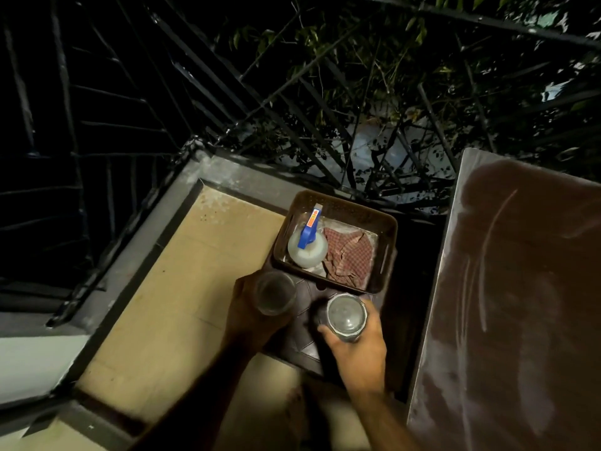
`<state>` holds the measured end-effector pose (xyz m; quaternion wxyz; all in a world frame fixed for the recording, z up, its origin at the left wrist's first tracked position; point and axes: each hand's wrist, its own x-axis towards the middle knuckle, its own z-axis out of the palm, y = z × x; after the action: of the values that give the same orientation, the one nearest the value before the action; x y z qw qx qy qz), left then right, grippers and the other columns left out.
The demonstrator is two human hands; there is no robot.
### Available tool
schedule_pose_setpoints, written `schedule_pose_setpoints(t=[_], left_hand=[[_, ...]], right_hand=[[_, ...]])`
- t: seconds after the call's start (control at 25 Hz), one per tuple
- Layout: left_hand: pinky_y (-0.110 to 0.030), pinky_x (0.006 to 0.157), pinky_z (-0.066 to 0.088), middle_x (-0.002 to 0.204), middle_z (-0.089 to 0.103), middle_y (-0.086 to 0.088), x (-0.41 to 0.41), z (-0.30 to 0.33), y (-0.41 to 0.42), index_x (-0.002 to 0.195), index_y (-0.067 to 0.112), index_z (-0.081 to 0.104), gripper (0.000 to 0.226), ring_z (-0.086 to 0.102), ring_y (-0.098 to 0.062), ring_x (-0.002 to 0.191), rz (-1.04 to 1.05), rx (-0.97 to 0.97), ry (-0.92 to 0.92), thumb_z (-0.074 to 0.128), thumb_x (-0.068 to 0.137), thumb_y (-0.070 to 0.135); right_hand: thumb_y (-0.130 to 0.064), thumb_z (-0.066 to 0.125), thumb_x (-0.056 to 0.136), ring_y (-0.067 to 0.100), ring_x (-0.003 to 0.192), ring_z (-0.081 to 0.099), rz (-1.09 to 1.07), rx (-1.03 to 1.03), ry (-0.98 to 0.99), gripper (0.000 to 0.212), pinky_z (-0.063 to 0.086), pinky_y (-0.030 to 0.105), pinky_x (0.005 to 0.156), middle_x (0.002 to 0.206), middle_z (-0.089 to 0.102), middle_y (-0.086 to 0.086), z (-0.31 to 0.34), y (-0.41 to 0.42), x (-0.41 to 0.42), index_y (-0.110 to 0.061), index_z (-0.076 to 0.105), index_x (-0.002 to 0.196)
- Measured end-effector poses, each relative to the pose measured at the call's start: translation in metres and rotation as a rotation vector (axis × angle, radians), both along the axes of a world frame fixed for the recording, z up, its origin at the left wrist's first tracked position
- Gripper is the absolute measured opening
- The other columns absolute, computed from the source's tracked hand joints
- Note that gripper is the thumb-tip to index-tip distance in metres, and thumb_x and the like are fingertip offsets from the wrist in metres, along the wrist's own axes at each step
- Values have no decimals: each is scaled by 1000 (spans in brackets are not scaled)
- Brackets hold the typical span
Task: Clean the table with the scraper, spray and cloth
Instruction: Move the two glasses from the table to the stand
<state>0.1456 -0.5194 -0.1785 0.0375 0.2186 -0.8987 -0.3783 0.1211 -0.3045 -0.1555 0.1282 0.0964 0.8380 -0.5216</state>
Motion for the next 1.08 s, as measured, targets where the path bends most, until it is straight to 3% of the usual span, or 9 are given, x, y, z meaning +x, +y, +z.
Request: schedule_pose_setpoints(t=[0.24, 0.52, 0.8, 0.96, 1.08], left_hand=[[-29, 96, 53, 122, 63, 12, -6, -27, -9, 128, 32, 59, 87, 59, -5, 113, -4, 42, -93, 86, 54, 69], [-31, 94, 55, 125, 64, 12, -4, -41, -10, 131, 28, 56, 88, 63, -11, 113, 13, 75, -73, 92, 55, 55], [-30, 90, 53, 124, 67, 0, -7, -47, -4, 133, 17, 57, 95, 66, -24, 111, -10, 94, -109, 98, 51, 41], [-25, 90, 48, 128, 64, -2, -10, -51, -1, 137, 16, 54, 97, 63, -24, 115, -21, 124, -125, 98, 54, 38], [-32, 93, 54, 130, 64, -1, -10, -54, -3, 140, 17, 50, 102, 63, -23, 117, -16, 140, -138, 97, 54, 44]], right_hand=[[-32, 94, 58, 20, 121, 52, -6, 104, 26, 89, 43, 37, 106, 129, 46, -3, -26, -14, -7, -21, 49, 135], [-37, 93, 57, 19, 122, 53, -36, 148, 25, 89, 45, 40, 105, 131, 53, -4, -46, -23, -8, -25, 49, 134], [-29, 93, 62, 14, 123, 52, -20, 125, -31, 91, 38, 24, 104, 133, 56, -6, -55, -29, -12, -23, 46, 140], [-30, 93, 62, 14, 124, 54, -15, 134, -43, 92, 41, 28, 106, 133, 59, -6, -62, -33, -13, -23, 46, 141], [-29, 92, 63, 13, 124, 53, -28, 129, -64, 94, 40, 26, 106, 134, 58, -6, -63, -34, -14, -23, 44, 143]])
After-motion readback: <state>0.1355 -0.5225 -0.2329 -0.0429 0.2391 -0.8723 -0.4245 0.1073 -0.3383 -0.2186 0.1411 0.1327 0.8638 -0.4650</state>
